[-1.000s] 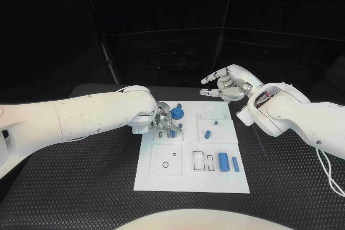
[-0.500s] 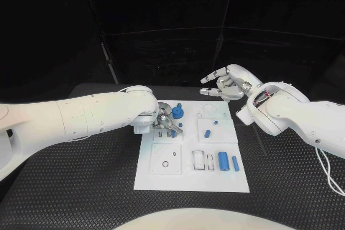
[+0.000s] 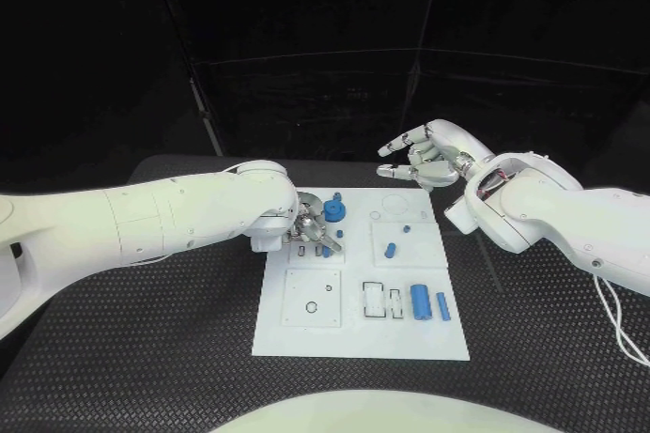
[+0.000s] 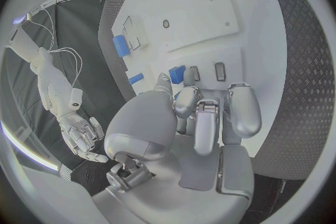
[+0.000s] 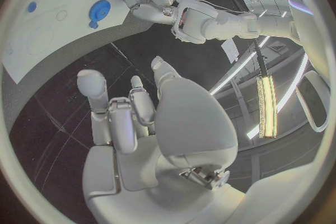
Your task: Assemble the parts on the task board
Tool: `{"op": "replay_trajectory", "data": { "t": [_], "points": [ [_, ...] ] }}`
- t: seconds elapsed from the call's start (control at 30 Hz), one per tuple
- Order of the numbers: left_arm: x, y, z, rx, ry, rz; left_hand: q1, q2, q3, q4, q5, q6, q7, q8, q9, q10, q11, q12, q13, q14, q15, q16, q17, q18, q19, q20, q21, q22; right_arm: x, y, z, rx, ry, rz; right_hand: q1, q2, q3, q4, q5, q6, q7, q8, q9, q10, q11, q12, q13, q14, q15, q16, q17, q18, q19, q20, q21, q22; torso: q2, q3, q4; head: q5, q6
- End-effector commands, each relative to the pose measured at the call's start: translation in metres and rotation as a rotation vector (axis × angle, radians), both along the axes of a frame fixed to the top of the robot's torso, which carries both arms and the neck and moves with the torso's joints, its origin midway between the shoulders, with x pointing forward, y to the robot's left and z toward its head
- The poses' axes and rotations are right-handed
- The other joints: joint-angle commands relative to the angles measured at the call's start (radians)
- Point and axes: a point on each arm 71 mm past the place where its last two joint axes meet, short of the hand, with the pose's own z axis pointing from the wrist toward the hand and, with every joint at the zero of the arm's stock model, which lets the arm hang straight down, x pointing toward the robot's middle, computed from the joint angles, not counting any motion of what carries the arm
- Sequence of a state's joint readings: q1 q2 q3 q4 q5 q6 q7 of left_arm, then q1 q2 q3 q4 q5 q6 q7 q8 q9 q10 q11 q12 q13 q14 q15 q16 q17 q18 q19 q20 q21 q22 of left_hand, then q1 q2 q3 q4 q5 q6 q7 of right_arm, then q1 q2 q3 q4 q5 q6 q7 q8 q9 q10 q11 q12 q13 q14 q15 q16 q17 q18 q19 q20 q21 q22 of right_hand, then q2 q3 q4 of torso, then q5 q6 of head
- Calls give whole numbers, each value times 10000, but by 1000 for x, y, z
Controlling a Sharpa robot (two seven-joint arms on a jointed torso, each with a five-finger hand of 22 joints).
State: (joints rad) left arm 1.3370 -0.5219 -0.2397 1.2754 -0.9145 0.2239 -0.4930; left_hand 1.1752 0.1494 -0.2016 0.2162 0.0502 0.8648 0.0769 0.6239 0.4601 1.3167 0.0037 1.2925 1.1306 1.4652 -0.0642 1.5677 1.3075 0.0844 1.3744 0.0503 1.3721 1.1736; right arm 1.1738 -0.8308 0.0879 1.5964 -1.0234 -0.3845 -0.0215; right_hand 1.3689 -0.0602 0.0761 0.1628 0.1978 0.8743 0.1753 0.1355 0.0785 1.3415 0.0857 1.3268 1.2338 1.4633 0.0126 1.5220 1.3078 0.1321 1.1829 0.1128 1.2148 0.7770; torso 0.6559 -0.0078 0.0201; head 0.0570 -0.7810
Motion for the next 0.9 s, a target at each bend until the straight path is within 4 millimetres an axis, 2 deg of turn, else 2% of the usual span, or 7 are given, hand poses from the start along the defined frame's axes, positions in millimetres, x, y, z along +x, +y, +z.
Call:
{"op": "replay_trajectory", "data": {
  "t": [0.03,0.17,0.43,0.63,0.9],
  "points": [
    [-1,-1,0,24,117,-52,197,51,52,-143,-9,-2,7,65,42,-46,18,-5,15,1056,83,31,2633,-57,-47,55,48,23,0,1,1,-5,37,59,87,-5,-3,-45,44,61,-44,38,9,-40,-22,-54,2,763,-48,-28,1318,82,-66,22,-38,-4,1,1,-6,0,-6],
    [-2,-1,0,18,125,-58,363,172,168,-290,-7,-1,-2,97,92,-39,8,-1,28,1056,77,31,2633,-57,-53,52,56,41,0,1,1,-12,45,52,120,12,-5,-53,76,86,-49,64,14,-38,-28,-53,2,763,-52,-32,1315,83,-66,18,-45,-11,2,4,3,-10,-14],
    [-2,-1,-1,-158,113,90,1614,842,1230,-1296,-7,-90,-177,273,319,-32,-150,-8,72,1056,-47,31,2633,-53,-73,-42,69,81,1,0,0,-34,68,34,175,38,-29,-57,243,105,-58,113,15,-41,-40,-60,-7,763,-64,-43,1300,84,-68,6,-64,-33,-2,1,9,1,-24],
    [-4,0,-1,-427,162,311,1843,916,1852,-1755,-21,-185,-230,480,550,0,-198,-5,120,1056,-103,31,2633,-59,-82,-118,77,113,2,0,-1,-61,103,31,189,44,-41,-55,310,105,-60,128,13,-43,-42,-63,-12,763,-67,-46,1298,84,-67,2,-69,-39,-1,5,-2,4,-23],
    [-8,8,-1,-874,237,765,1655,819,2362,-1982,-24,-298,-263,738,834,34,-235,-13,129,1056,-128,31,2633,-65,-88,-152,80,140,3,-1,-2,-95,138,15,187,44,-49,-50,334,105,-61,133,12,-50,-42,-72,-23,761,-68,-52,1285,87,-75,1,-79,-58,3,10,15,-3,-22]
  ]
}}
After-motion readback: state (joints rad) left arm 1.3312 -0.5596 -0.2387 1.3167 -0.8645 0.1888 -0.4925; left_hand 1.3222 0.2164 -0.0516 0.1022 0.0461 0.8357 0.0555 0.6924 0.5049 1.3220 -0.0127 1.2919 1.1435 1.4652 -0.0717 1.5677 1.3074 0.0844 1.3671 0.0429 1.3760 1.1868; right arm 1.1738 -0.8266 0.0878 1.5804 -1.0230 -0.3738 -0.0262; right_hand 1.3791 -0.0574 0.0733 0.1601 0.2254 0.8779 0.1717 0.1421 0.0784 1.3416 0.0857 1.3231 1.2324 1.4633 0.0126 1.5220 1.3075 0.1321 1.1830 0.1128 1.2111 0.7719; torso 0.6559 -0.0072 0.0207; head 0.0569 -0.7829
